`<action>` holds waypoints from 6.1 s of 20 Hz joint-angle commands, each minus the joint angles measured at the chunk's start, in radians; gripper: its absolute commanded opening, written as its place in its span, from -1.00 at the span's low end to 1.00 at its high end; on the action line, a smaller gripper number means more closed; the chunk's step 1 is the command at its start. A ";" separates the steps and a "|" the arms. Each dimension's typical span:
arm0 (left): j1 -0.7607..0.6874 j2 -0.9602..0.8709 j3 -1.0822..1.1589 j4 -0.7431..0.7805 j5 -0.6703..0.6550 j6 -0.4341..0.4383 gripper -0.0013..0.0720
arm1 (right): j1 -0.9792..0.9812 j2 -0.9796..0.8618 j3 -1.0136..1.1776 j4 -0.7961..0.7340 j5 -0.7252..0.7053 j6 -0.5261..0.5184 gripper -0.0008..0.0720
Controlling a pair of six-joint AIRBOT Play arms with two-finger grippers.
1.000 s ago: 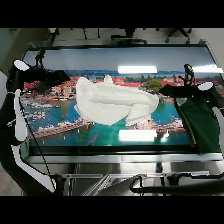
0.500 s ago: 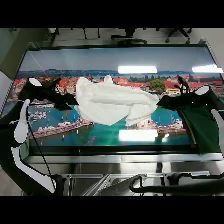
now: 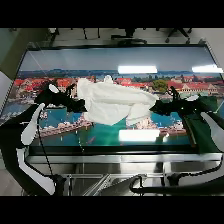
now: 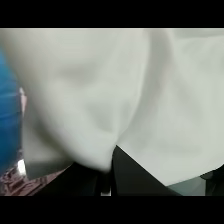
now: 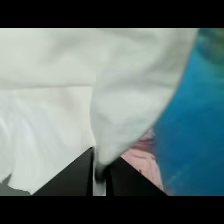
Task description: Fold the shirts.
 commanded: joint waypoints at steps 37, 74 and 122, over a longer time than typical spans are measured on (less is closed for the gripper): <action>0.136 0.241 -0.142 -0.279 0.117 0.179 -0.90 | 0.079 -0.046 0.240 0.339 -0.059 -0.443 -0.92; 0.117 0.299 -0.114 0.117 -0.266 0.036 0.48 | 0.082 0.220 -0.399 0.048 -0.029 -0.068 -0.38; 0.101 0.918 0.373 -0.077 0.197 0.046 -0.93 | -0.166 0.410 0.954 0.326 0.134 -0.023 -0.93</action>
